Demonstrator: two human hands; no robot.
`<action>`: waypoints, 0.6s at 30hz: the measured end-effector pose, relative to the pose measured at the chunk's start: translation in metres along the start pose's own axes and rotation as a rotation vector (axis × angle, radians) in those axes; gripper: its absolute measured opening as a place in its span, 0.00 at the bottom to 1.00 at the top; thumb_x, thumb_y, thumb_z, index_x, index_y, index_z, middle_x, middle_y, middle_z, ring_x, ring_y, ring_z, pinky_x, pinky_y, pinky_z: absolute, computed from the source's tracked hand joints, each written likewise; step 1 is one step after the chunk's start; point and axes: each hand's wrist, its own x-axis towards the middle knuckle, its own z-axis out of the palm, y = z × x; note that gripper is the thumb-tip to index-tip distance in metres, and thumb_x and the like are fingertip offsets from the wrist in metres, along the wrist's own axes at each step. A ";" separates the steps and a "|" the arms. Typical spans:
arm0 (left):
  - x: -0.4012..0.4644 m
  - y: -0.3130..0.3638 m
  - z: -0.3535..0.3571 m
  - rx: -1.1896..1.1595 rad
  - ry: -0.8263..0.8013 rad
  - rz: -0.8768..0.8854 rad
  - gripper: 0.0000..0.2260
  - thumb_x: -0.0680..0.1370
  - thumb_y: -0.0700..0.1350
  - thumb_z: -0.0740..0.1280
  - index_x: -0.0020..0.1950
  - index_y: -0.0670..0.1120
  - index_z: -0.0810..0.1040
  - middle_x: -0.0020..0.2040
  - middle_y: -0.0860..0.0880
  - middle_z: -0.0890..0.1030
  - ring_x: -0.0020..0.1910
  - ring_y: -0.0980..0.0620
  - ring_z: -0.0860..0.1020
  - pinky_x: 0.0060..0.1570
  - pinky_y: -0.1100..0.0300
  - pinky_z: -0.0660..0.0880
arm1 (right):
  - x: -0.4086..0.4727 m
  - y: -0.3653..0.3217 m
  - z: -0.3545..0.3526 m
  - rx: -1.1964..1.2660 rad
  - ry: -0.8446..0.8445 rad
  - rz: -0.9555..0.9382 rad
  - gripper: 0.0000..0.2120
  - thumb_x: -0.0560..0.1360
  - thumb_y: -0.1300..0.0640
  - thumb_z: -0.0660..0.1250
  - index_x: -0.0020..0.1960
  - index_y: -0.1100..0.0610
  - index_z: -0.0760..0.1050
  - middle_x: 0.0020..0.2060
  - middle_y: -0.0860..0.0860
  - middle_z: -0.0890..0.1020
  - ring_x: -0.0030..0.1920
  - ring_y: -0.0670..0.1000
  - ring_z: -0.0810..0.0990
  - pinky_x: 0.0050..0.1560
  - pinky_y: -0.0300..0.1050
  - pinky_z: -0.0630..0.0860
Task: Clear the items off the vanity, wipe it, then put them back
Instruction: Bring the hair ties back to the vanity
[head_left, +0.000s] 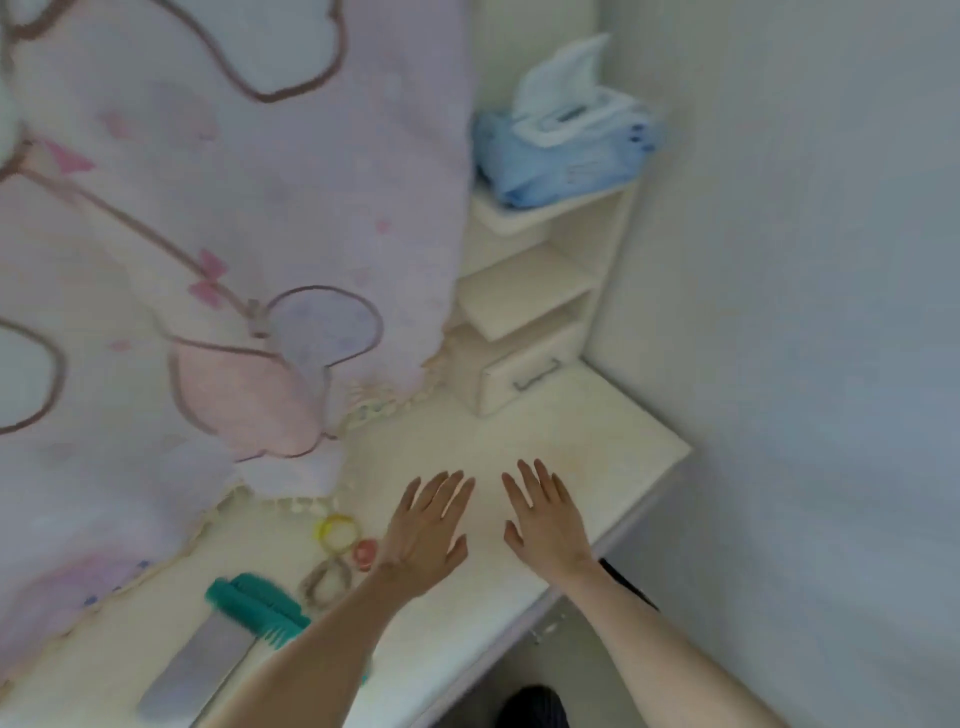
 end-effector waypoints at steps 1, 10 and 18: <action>0.013 0.016 -0.006 0.021 0.004 0.047 0.29 0.70 0.55 0.55 0.69 0.44 0.64 0.63 0.44 0.76 0.61 0.45 0.76 0.57 0.46 0.73 | -0.014 0.016 -0.006 -0.006 0.009 0.081 0.30 0.64 0.46 0.73 0.63 0.58 0.76 0.60 0.59 0.78 0.61 0.60 0.76 0.58 0.56 0.75; 0.088 0.252 -0.079 0.034 0.132 0.509 0.28 0.72 0.53 0.63 0.69 0.41 0.69 0.66 0.38 0.73 0.63 0.40 0.73 0.60 0.44 0.70 | -0.217 0.156 -0.080 0.003 0.294 0.800 0.28 0.75 0.47 0.61 0.72 0.56 0.64 0.70 0.59 0.67 0.71 0.65 0.61 0.69 0.61 0.58; -0.013 0.537 -0.099 -0.145 0.216 0.943 0.29 0.80 0.55 0.52 0.76 0.46 0.46 0.77 0.45 0.52 0.75 0.47 0.50 0.73 0.49 0.49 | -0.515 0.202 -0.117 -0.163 0.344 1.269 0.25 0.80 0.47 0.49 0.75 0.54 0.54 0.76 0.58 0.52 0.75 0.61 0.46 0.73 0.57 0.40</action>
